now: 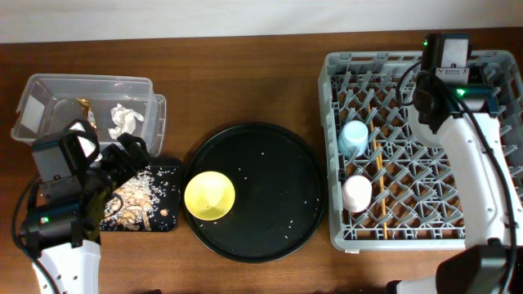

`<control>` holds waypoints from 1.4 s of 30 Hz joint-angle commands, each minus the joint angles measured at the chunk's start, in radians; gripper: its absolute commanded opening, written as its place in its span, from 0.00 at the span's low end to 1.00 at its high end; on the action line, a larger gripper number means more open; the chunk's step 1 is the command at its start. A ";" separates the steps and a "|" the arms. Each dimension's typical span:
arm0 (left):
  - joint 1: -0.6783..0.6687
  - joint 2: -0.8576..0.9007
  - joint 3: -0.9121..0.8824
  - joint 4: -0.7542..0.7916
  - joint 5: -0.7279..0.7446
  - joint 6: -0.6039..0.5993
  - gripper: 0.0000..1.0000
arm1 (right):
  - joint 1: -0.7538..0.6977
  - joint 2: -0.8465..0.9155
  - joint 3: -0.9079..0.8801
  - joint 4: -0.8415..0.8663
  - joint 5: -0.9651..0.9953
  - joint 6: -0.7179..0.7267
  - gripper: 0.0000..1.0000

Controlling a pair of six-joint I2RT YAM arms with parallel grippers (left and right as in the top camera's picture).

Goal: Sort waste into correct bins and load items into the dishwasher rack
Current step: 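Grasp the white plate with the right gripper and lift it, then stand the white plate upright in the rack slots, then reach the right gripper to the yellow bowl and grasp its rim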

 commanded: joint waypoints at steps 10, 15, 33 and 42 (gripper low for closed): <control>0.005 -0.008 0.014 -0.001 -0.004 0.010 0.99 | 0.001 0.050 0.016 -0.048 -0.263 0.023 0.04; 0.004 -0.008 0.014 -0.001 -0.004 0.010 0.99 | 0.001 0.050 0.016 -0.058 -0.460 0.023 0.22; 0.004 -0.008 0.014 -0.001 -0.004 0.010 0.99 | 0.618 0.067 0.177 -0.224 -1.295 0.330 0.99; 0.004 -0.008 0.014 -0.001 -0.004 0.010 0.99 | 0.920 0.380 0.177 -0.146 -1.294 0.330 0.55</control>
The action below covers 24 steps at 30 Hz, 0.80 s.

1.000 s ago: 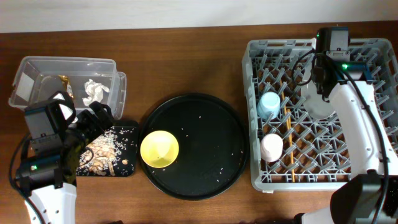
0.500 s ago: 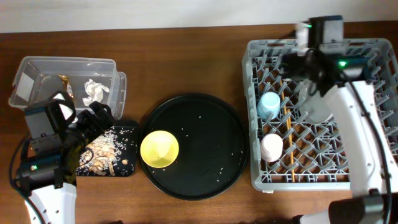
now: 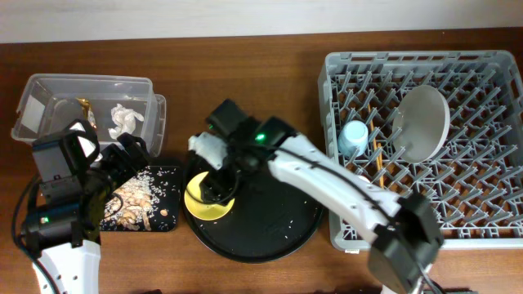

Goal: Sort waste into correct bins and load items into the dishwasher rack
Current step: 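Reach the right gripper to the yellow bowl and grasp its rim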

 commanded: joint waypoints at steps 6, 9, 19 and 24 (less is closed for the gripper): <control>0.004 -0.008 0.014 -0.002 -0.004 0.010 0.99 | 0.142 0.188 0.008 0.099 0.219 0.003 0.41; 0.005 -0.008 0.014 -0.002 -0.004 0.009 0.99 | 0.141 0.227 0.006 0.117 0.225 0.003 0.34; 0.005 -0.008 0.014 -0.002 -0.004 0.010 0.99 | 0.111 0.216 0.034 0.110 0.225 0.029 0.29; 0.004 -0.008 0.014 -0.002 -0.004 0.010 0.99 | 0.081 0.180 0.070 0.084 0.056 0.082 0.34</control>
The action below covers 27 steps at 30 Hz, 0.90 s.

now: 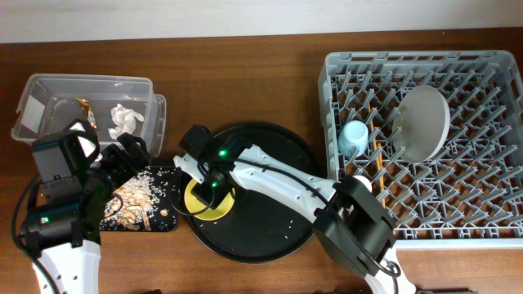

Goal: Sort waste into correct bins and load items into the dishwasher rack
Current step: 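Reach the right gripper to the yellow bowl and grasp its rim, then carry the yellow bowl over the rack with the right gripper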

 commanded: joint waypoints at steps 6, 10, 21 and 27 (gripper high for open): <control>0.005 -0.008 0.014 -0.001 -0.004 0.010 0.99 | 0.040 -0.040 -0.022 -0.026 -0.130 0.016 0.35; 0.004 -0.008 0.014 -0.001 -0.004 0.010 0.99 | 0.066 -0.034 -0.103 0.045 0.024 0.017 0.38; 0.005 -0.008 0.014 -0.001 -0.004 0.010 0.99 | 0.056 -0.103 -0.032 -0.084 0.090 0.016 0.04; 0.004 -0.008 0.014 -0.001 -0.004 0.010 0.99 | -0.169 -0.375 0.114 -0.335 0.037 -0.011 0.04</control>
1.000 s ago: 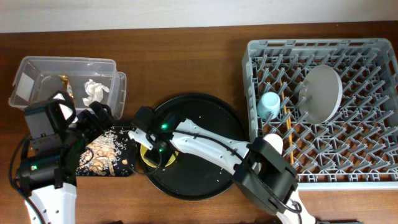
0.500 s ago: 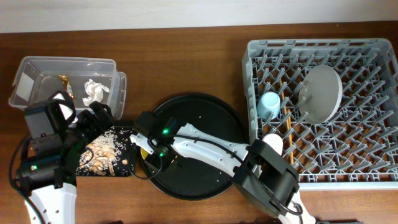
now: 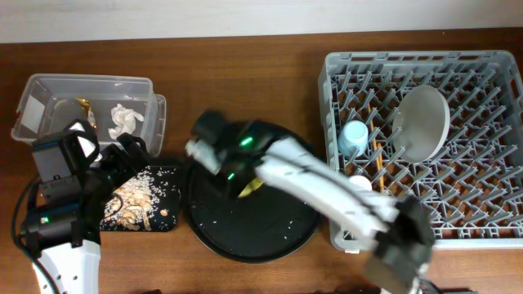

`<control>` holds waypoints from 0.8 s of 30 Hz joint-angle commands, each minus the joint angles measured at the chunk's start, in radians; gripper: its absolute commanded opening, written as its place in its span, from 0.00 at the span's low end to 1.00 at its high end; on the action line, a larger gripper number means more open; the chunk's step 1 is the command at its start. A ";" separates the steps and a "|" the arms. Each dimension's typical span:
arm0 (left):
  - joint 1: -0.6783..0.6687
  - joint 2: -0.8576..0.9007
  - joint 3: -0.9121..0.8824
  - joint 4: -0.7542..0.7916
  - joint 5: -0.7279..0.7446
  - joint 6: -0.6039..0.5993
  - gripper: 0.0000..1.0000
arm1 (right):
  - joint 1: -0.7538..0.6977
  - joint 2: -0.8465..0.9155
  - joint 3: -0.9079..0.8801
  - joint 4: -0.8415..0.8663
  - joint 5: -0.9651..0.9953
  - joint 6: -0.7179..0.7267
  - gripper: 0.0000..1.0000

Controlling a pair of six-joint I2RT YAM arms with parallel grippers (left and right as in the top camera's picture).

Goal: Sort waste into correct bins and load items into the dishwasher rack
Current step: 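Carry the yellow bowl over the rack with the right gripper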

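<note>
My right arm stretches, blurred, from the lower right across the black round tray point(image 3: 274, 224). Its right gripper point(image 3: 234, 175) is at the yellow bowl point(image 3: 252, 187), which shows only as a sliver under the wrist, so the grip itself is hidden. On the right stands the grey dishwasher rack point(image 3: 474, 204), holding a pale plate point(image 3: 421, 122) on edge, a light blue cup point(image 3: 353, 137) and a white cup point(image 3: 357, 181). The left gripper point(image 3: 131, 153) rests at the upper left edge of the black square plate point(image 3: 155, 196), which is strewn with food scraps. How its fingers stand is unclear.
A clear plastic bin point(image 3: 33, 90) at the back left holds a crumpled white tissue point(image 3: 122, 119) and a brown scrap. Yellow sticks point(image 3: 377, 159) lie in the rack beside the cups. Rice grains are scattered over the round tray.
The yellow bowl has shifted to the right from the left part of the round tray, and my right gripper has shifted with it. The right arm is now blurred. The left arm has not moved.
At first my right arm was over the back of the rack, and the yellow bowl lay alone on the round tray. Then the pale plate stood in the rack, with the right gripper at the bowl. It stayed there, and now the bowl has moved right.
</note>
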 commanded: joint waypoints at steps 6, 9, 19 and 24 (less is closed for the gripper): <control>0.005 -0.008 0.014 -0.001 -0.004 0.010 0.99 | -0.696 -0.306 0.043 -0.160 -0.453 -0.229 0.04; 0.005 -0.008 0.014 -0.001 -0.004 0.010 0.99 | -1.031 -0.300 0.042 -0.182 -0.617 -0.289 0.04; 0.004 -0.008 0.014 -0.001 -0.004 0.010 0.99 | -1.437 -0.293 0.024 -0.205 -0.954 -0.311 0.04; 0.004 -0.008 0.014 -0.001 -0.004 0.010 1.00 | -1.300 -0.290 -0.036 -0.177 -0.948 -0.311 0.04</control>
